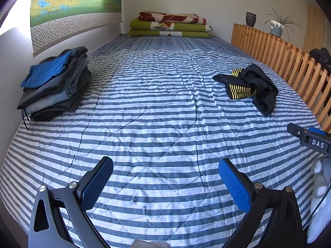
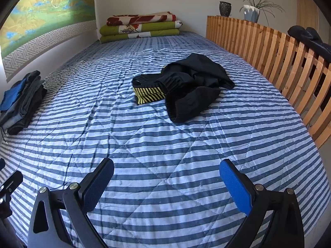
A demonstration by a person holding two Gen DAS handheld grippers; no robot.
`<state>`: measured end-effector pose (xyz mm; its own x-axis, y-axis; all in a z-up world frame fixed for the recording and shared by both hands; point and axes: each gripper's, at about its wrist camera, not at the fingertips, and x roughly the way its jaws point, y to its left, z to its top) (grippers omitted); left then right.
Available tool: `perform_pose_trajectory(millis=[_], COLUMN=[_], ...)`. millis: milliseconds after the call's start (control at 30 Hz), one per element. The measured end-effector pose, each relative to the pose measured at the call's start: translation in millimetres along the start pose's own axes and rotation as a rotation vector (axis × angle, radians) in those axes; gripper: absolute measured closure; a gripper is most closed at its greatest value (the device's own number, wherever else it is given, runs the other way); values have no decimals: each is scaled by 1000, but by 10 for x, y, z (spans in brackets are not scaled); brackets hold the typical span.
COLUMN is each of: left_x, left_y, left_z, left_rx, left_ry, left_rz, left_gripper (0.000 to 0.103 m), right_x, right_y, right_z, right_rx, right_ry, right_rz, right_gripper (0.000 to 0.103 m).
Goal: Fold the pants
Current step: 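Reach the right tool to the black shorts and grasp the waistband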
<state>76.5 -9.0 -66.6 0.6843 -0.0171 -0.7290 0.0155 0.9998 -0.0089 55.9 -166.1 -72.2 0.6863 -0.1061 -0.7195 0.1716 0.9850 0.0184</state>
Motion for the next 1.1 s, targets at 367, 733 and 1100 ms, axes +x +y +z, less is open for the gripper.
perform_pose_trajectory(millis=[367, 733, 1100], left_x=[179, 286, 322], left_y=[86, 193, 286], left_z=[57, 89, 46], left_rx=[-19, -52, -61], left_ry=[41, 71, 63], left_rz=[-54, -76, -60], left_gripper=[0, 0, 0], right_x=[656, 1277, 1671], right_y=[-251, -230, -317], right_z=[420, 764, 905], right_rx=[53, 130, 130], right_ry=[97, 185, 290], right_rz=[-81, -122, -144], right_gripper=[40, 47, 86])
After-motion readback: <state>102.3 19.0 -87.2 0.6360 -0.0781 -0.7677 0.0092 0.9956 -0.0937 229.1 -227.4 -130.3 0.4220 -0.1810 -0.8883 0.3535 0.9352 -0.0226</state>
